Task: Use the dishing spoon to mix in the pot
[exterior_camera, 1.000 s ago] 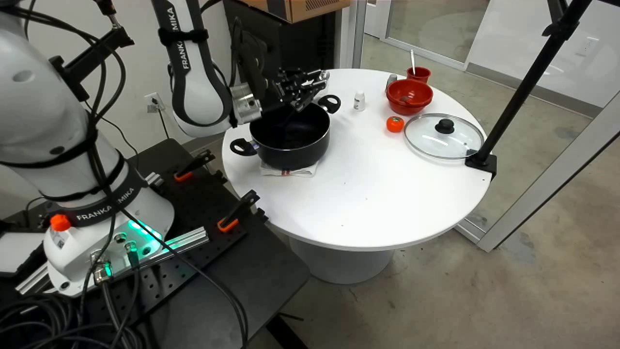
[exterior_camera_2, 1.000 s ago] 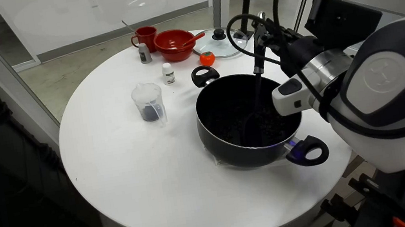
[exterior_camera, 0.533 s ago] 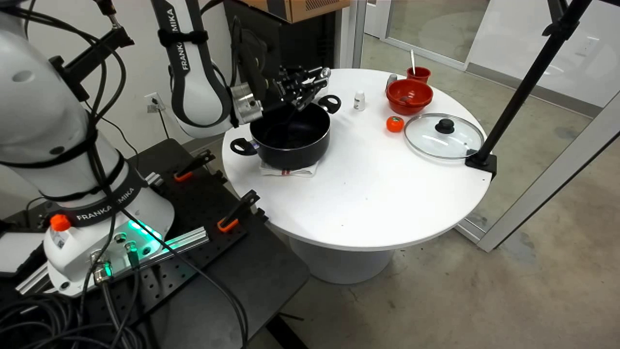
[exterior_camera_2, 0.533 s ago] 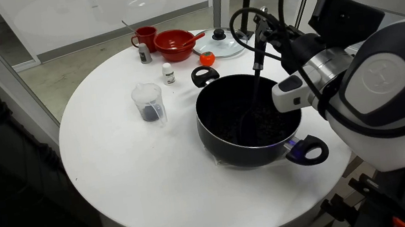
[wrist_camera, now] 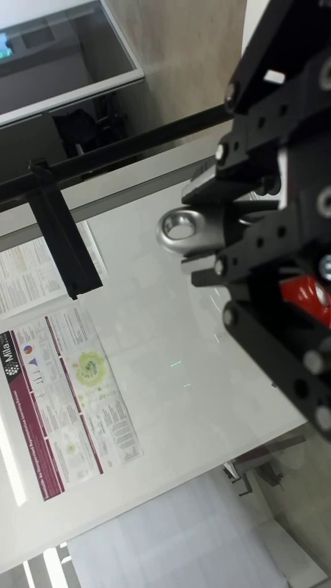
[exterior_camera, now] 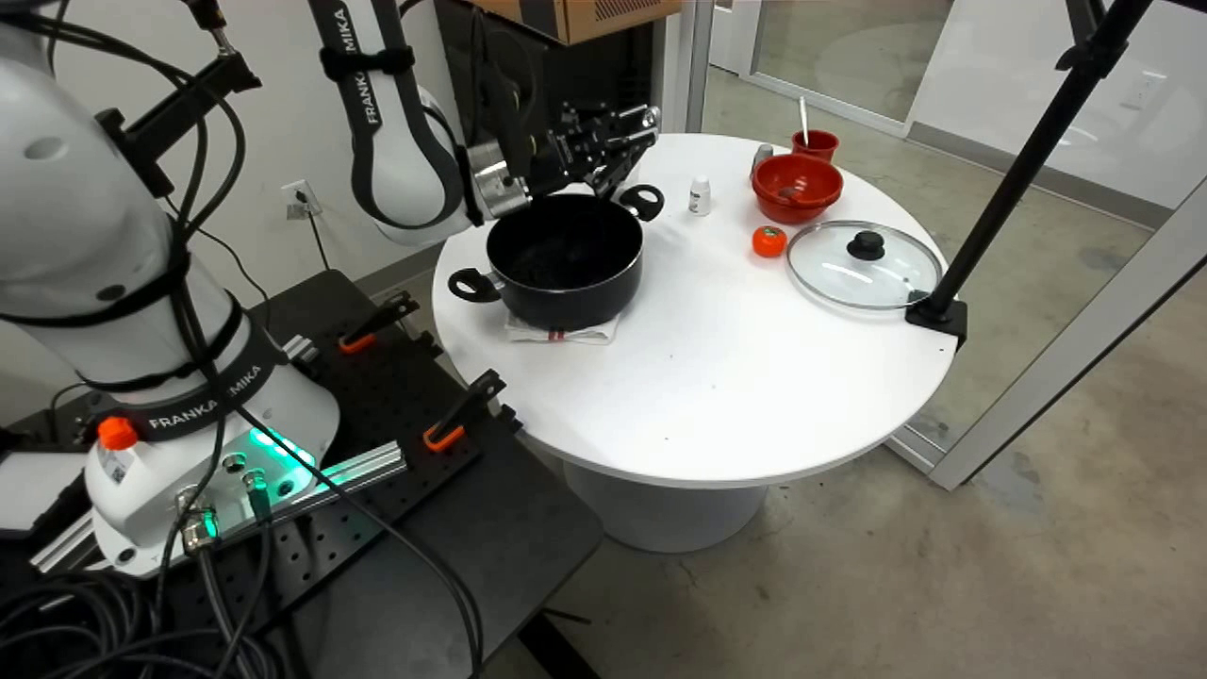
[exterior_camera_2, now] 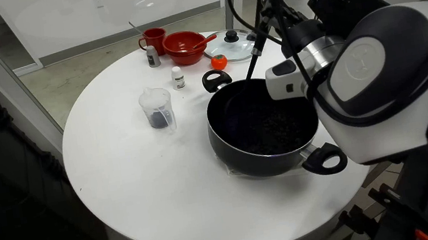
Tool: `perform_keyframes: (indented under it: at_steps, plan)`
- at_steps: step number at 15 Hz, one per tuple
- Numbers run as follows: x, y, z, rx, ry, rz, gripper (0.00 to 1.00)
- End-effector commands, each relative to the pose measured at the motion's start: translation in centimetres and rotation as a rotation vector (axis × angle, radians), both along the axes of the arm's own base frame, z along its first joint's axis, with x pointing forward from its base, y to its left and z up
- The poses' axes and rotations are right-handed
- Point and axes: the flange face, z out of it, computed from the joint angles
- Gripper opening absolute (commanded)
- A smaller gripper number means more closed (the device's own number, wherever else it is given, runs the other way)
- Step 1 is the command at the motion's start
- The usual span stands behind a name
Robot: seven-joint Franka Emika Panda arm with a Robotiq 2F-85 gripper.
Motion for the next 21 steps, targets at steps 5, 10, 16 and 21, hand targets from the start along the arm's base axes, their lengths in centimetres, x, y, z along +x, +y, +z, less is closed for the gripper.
perform_keyframes:
  at_steps: [5,10,16,21]
  plan:
    - [2.2,-0.7,1.0,0.011,-0.068,-0.034,0.08]
    - [2.1,-3.2,1.4,-0.016,-0.069,-0.080,0.08]
    - [1.0,-7.0,2.0,-0.014,-0.058,-0.108,0.08]
    - [-2.3,-9.3,2.7,0.022,-0.010,-0.091,0.08]
